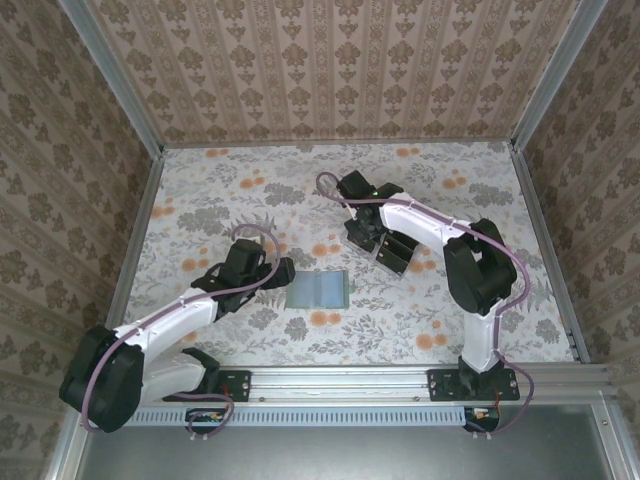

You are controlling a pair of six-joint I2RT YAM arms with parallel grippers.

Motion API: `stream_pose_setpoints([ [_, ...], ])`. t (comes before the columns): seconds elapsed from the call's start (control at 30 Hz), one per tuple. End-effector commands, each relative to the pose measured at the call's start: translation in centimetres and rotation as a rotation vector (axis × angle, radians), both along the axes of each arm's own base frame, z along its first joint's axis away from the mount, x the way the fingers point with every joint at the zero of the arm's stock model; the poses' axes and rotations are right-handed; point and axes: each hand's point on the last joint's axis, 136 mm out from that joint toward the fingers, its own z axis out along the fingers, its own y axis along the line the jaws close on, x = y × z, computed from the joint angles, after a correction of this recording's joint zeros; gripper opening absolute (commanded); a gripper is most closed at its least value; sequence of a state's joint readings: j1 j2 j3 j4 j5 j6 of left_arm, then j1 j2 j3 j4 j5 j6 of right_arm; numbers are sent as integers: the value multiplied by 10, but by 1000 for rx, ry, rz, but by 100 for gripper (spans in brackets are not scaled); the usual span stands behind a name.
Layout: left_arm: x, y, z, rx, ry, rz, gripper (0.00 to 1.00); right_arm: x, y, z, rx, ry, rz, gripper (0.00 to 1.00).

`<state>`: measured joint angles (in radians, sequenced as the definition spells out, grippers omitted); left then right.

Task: Put the credit cards into the card holder
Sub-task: Pick up the credit card from the storage box.

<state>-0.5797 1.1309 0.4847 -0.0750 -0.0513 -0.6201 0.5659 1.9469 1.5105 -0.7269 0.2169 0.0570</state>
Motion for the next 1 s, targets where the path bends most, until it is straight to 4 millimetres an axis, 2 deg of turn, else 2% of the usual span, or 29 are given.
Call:
stream_pose_setpoints([
  [0.0, 6, -3, 7, -15, -16, -6, 100, 1, -2, -2, -71, 0, 31, 32],
  [0.43, 5, -3, 6, -22, -11, 0, 100, -2, 0, -13, -107, 21, 61, 22],
  [0.73, 5, -4, 6, -25, -12, -4, 100, -3, 0, -7, -102, 18, 80, 13],
  [0.97, 5, -6, 7, -32, -14, -13, 100, -9, 16, -4, -39, 43, 194, 2],
])
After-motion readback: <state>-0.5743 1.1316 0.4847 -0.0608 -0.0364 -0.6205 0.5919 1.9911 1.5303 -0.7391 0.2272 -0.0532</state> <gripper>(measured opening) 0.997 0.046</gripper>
